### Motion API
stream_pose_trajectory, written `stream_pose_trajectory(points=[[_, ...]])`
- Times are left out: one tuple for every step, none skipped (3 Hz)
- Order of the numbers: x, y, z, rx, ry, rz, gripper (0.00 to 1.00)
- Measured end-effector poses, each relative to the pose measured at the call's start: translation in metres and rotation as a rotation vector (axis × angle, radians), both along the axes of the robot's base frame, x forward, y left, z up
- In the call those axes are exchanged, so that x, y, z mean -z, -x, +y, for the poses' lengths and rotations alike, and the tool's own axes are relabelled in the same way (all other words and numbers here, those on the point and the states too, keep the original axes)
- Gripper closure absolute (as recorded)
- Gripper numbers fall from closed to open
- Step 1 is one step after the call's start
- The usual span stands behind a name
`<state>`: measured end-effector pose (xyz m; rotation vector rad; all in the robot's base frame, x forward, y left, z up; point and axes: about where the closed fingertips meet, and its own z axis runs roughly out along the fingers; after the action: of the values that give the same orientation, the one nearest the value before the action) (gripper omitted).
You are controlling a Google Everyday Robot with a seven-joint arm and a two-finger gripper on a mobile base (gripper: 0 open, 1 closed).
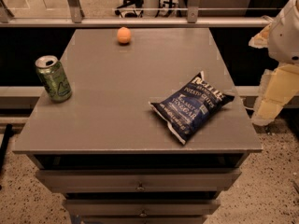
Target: Move blue chip bag near orange
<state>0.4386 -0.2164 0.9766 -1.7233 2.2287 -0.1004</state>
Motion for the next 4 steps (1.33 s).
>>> stream_pose_trajectory(points=[[0.0,0.0,0.0,0.0,0.0,0.0,0.0],[0.024,-0.025,-0.001,-0.008,-0.045,0.006,0.0],[0.062,-0.063,-0.002,0.001,-0.116,0.023,0.0],[0.091,-0.087,0.001,0.024,-0.186,0.036,0.0]])
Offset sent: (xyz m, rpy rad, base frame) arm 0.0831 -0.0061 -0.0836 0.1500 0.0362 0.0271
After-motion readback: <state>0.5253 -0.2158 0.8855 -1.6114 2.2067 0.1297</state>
